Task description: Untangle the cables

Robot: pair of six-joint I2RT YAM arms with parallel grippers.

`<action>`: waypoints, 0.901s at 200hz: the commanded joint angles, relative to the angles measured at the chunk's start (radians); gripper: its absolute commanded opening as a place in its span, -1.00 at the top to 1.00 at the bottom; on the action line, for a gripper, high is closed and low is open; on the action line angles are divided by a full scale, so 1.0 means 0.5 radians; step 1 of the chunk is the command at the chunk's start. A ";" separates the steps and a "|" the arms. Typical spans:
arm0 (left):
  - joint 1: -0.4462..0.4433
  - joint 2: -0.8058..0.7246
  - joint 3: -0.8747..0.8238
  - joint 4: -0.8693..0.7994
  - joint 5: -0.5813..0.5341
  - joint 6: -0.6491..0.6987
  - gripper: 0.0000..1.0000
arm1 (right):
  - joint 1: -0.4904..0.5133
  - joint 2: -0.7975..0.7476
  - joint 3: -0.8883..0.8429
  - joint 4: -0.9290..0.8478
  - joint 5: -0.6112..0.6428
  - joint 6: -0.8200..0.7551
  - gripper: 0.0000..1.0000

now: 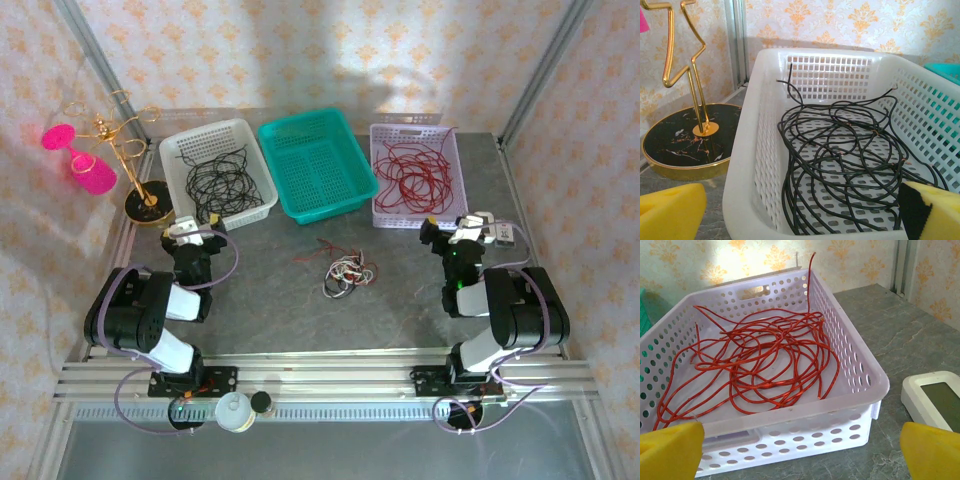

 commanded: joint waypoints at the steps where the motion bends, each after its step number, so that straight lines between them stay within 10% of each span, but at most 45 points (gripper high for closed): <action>1: 0.008 0.009 0.011 0.073 0.027 0.023 -0.99 | 0.009 -0.009 0.023 0.067 0.018 -0.022 -0.99; 180: 0.007 0.007 0.023 0.051 0.042 0.027 -0.99 | 0.009 -0.010 0.020 0.069 0.015 -0.019 -0.99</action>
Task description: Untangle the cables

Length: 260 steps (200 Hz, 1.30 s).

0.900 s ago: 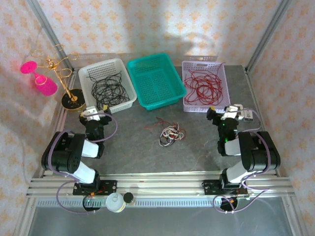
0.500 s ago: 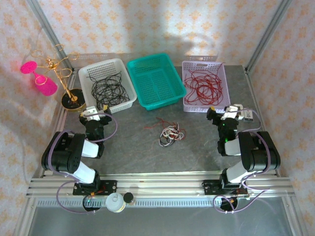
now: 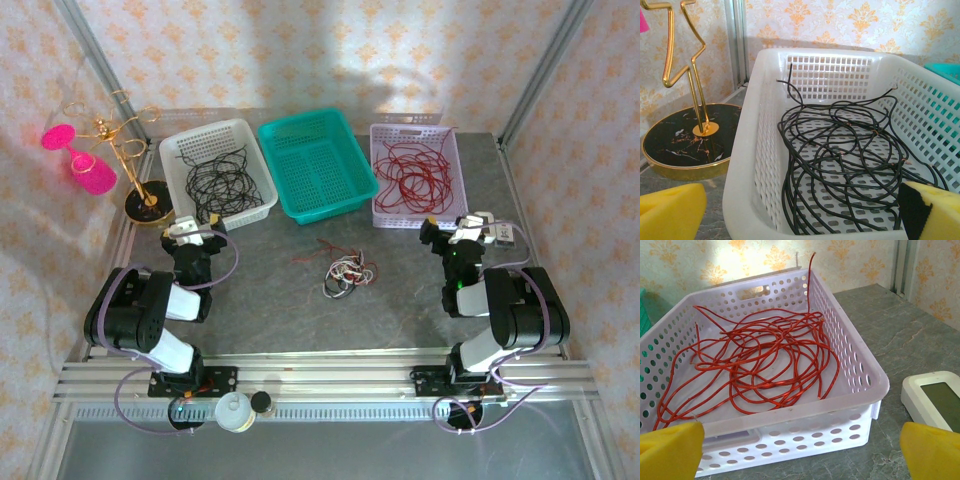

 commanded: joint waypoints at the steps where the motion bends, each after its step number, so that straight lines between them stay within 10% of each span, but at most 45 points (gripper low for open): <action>1: 0.008 0.008 0.023 0.049 0.043 0.025 -0.99 | 0.008 -0.009 0.022 0.067 0.016 -0.019 -0.99; 48: -0.118 -0.126 -0.081 0.199 -0.159 0.123 -0.99 | 0.026 -0.049 -0.008 0.090 0.074 -0.023 -0.99; 96: -0.254 -0.772 0.274 -1.146 -0.404 -0.095 -0.99 | 0.082 -0.661 0.314 -1.092 0.528 0.468 -0.98; 131: -0.314 -1.050 0.548 -1.978 -0.152 -0.428 -0.98 | 0.170 -0.837 0.667 -1.975 0.064 0.795 -0.74; 165: -0.760 -1.163 0.684 -2.516 -0.249 -0.663 -0.91 | 0.535 -0.935 0.785 -2.407 0.036 0.810 -0.63; 260: -1.552 -0.820 0.694 -2.619 0.118 -1.904 -0.78 | 0.852 -0.745 0.779 -2.564 -0.302 0.813 -0.35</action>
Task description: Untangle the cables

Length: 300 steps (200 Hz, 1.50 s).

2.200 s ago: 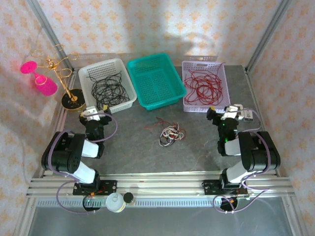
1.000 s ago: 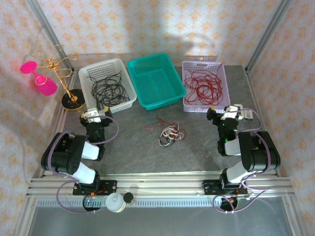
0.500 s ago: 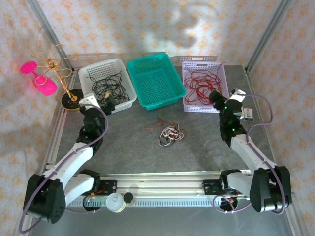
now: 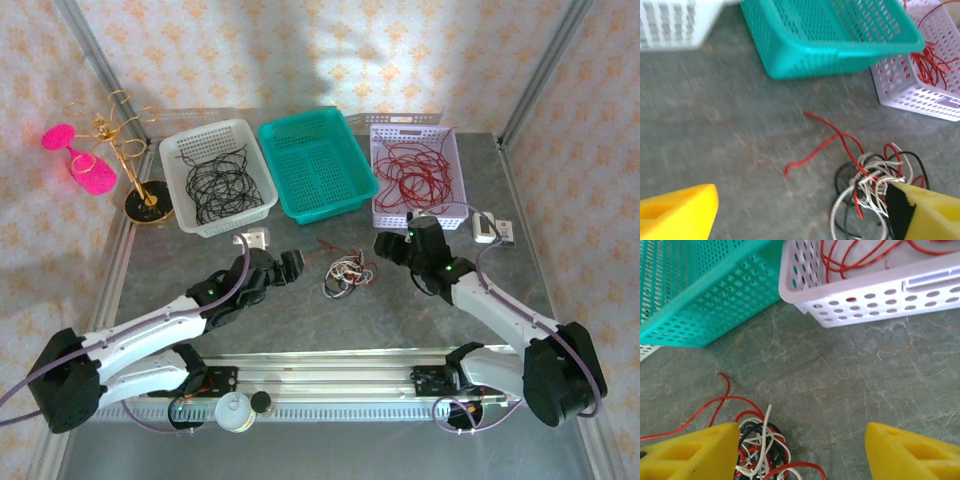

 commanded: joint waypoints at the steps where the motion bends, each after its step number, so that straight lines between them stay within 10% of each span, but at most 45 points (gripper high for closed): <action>1: -0.052 0.161 0.015 0.054 0.098 -0.513 -0.78 | 0.008 0.037 0.021 -0.006 -0.045 0.007 -0.35; 114: 0.011 0.877 0.099 0.724 -0.156 -1.024 -0.33 | 0.007 0.113 0.032 0.039 -0.225 -0.138 0.05; 266: 0.041 1.136 0.084 1.098 -0.405 -0.941 1.00 | 0.010 0.014 0.001 0.101 -0.333 -0.158 0.25; 300: -0.003 1.017 0.066 0.985 -0.417 -0.822 1.00 | 0.046 -0.005 0.011 0.142 -0.417 -0.226 0.25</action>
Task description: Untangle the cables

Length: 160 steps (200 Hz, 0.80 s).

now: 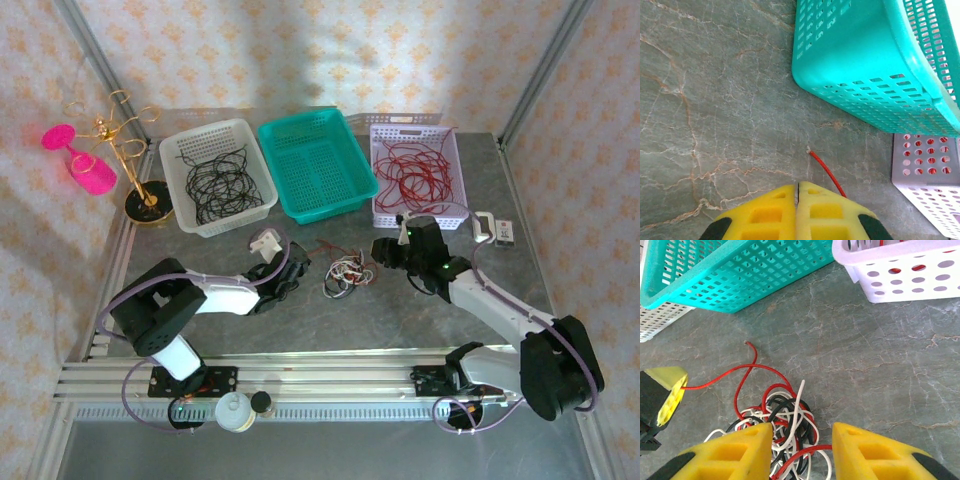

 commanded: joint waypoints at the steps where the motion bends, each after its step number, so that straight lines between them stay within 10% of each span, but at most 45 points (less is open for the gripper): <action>1: -0.027 -0.114 -0.022 -0.056 -0.098 0.127 1.00 | 0.044 -0.052 0.012 0.099 -0.081 -0.090 0.25; 97: -0.278 -0.786 0.198 -0.619 -0.224 0.830 1.00 | 0.388 0.052 -0.178 1.038 0.006 -0.559 -0.13; 160: -0.277 -0.899 0.479 -0.798 -0.107 1.183 1.00 | 0.392 0.171 -0.283 1.522 -0.732 -0.995 -0.25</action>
